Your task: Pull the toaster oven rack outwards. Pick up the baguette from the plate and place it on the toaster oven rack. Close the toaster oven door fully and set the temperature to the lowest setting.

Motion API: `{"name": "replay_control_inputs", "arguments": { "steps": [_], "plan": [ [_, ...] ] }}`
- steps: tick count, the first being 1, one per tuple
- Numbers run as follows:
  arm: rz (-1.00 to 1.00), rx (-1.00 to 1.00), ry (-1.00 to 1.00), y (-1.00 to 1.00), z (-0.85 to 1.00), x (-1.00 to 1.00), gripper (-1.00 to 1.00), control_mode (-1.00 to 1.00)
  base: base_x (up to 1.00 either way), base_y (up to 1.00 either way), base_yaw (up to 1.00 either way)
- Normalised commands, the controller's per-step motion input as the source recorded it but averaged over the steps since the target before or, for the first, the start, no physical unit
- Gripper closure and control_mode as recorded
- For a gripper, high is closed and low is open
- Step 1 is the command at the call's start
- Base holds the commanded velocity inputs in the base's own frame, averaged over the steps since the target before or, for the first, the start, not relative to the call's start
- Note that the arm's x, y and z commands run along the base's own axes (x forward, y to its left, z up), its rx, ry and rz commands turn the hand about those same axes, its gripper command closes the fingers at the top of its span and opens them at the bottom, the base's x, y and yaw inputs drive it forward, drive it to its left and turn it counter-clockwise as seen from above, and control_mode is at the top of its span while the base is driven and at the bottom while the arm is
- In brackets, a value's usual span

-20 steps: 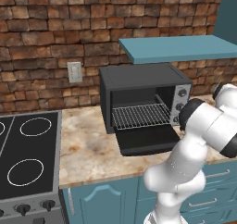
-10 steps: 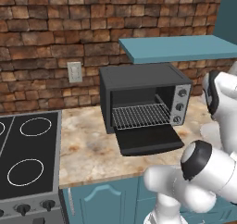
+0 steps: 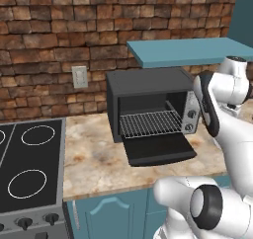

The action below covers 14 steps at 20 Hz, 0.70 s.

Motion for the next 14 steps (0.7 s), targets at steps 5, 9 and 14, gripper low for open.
{"name": "replay_control_inputs", "arguments": {
  "steps": [5, 9, 14],
  "plan": [
    [-0.09, 0.14, 0.02, 0.84, 0.00, 0.00, 1.00, -1.00, 0.00, 0.00, 0.00],
    [-0.14, 0.15, 0.00, 0.72, -0.04, 0.16, 1.00, -1.00, 0.00, 0.00, 0.00],
    [-0.13, 0.04, -0.07, 0.42, -0.24, 0.10, 1.00, -1.00, 0.00, 0.00, 0.00]
  ]
}}
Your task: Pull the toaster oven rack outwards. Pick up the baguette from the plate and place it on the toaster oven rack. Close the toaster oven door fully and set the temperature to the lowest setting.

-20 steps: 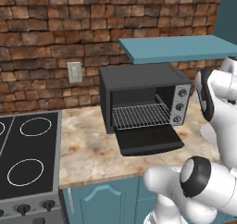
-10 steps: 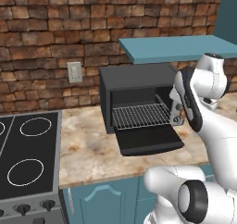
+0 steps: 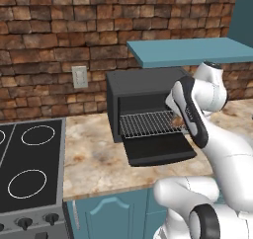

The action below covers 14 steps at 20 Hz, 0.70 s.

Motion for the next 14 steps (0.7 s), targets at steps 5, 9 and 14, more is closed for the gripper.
{"name": "replay_control_inputs", "arguments": {
  "steps": [5, 9, 14],
  "plan": [
    [-0.05, 0.00, -0.11, 0.11, -0.16, 0.25, 1.00, -1.00, 0.00, 0.00, 0.00],
    [0.00, 0.00, -0.07, 0.06, -0.03, 0.40, 1.00, -1.00, 0.00, 0.00, 0.00],
    [-0.01, 0.03, -0.03, 0.21, -0.20, 0.27, 1.00, -1.00, 0.00, 0.00, 0.00]
  ]
}}
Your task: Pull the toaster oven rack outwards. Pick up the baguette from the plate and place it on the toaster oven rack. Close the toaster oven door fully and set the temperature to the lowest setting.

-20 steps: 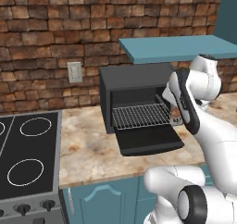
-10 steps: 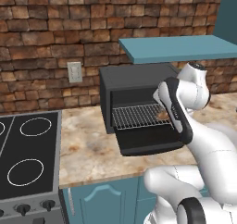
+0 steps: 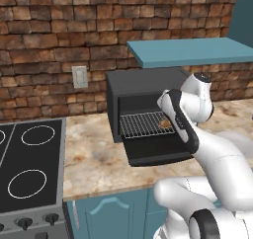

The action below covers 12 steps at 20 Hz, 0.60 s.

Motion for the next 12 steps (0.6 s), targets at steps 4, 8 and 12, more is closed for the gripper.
{"name": "replay_control_inputs", "arguments": {
  "steps": [4, 8, 12],
  "plan": [
    [-0.04, 0.04, -0.04, 0.36, -0.20, 0.28, 1.00, -1.00, 0.00, 0.00, 0.00],
    [-0.05, 0.02, -0.05, 0.28, -0.15, 0.34, 1.00, -1.00, 0.00, 0.00, 0.00],
    [-0.06, 0.00, -0.08, 0.16, -0.24, 0.29, 1.00, -1.00, 0.00, 0.00, 0.00]
  ]
}}
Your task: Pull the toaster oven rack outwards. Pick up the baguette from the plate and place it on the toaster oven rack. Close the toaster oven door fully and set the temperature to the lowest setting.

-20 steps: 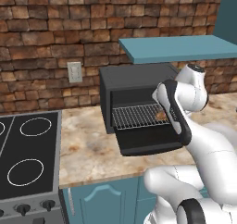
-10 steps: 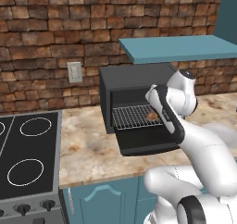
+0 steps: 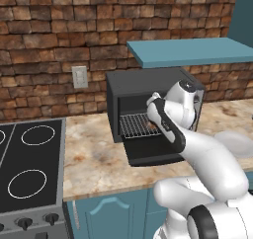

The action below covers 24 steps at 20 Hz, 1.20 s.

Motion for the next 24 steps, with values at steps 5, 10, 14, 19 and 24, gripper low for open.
{"name": "replay_control_inputs", "arguments": {
  "steps": [5, 10, 14, 19, 24],
  "plan": [
    [-0.06, 0.01, -0.08, 0.06, -0.15, 0.31, 1.00, -1.00, 0.00, 0.00, 0.00],
    [-0.08, 0.01, -0.05, 0.00, -0.08, 0.28, 1.00, -1.00, 0.00, 0.00, 0.00],
    [-0.08, 0.00, -0.05, 0.00, -0.06, 0.19, 1.00, -1.00, 0.00, 0.00, 0.00],
    [-0.06, 0.01, -0.04, 0.00, -0.06, 0.16, 1.00, -1.00, 0.00, 0.00, 0.00],
    [-0.03, 0.03, -0.02, 0.00, -0.13, 0.16, 1.00, -1.00, 0.00, 0.00, 0.00]
  ]
}}
